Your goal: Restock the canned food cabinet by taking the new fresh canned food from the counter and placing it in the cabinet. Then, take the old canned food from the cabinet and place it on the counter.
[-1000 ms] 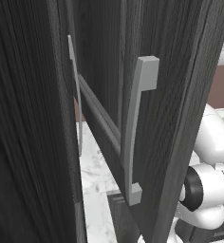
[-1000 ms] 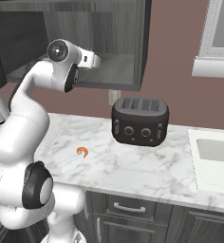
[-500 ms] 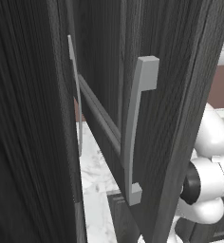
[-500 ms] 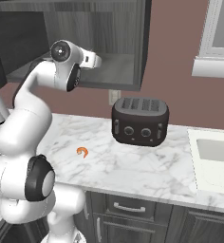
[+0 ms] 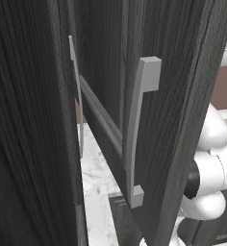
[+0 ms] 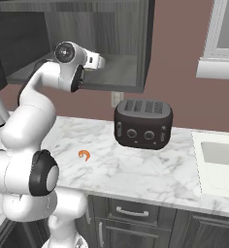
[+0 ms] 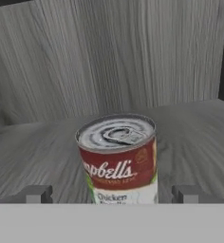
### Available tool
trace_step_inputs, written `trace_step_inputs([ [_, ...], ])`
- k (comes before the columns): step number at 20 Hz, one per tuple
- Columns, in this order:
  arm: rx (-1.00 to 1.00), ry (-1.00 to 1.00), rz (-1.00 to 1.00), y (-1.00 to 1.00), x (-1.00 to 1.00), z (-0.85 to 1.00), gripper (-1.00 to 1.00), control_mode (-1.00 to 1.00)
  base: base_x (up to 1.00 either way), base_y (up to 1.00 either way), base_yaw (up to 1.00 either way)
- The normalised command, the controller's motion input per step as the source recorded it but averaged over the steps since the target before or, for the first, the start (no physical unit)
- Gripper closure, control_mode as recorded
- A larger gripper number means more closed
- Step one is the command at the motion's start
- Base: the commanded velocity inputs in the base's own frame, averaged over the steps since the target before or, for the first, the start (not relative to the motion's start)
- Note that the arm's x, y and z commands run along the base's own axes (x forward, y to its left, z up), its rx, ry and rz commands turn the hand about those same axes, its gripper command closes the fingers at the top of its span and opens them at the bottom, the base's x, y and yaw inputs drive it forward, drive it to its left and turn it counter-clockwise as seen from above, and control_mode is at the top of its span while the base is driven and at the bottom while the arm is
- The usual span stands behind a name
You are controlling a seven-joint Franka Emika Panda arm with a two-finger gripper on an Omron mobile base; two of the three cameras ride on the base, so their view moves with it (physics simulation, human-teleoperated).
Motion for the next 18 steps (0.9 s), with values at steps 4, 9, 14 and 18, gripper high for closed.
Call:
trace_step_inputs([
  [4,-0.02,0.00,0.00,0.00,0.17,0.00,-1.00,-1.00,0.00,0.00,0.00],
  [9,0.00,0.00,0.00,0.00,0.14,-0.02,-1.00,-1.00,0.00,0.00,0.00],
  [14,0.00,0.00,0.00,0.00,0.13,-0.05,-1.00,-1.00,0.00,0.00,0.00],
  [18,0.00,0.00,0.00,0.00,0.11,-0.04,-1.00,-1.00,0.00,0.00,0.00],
])
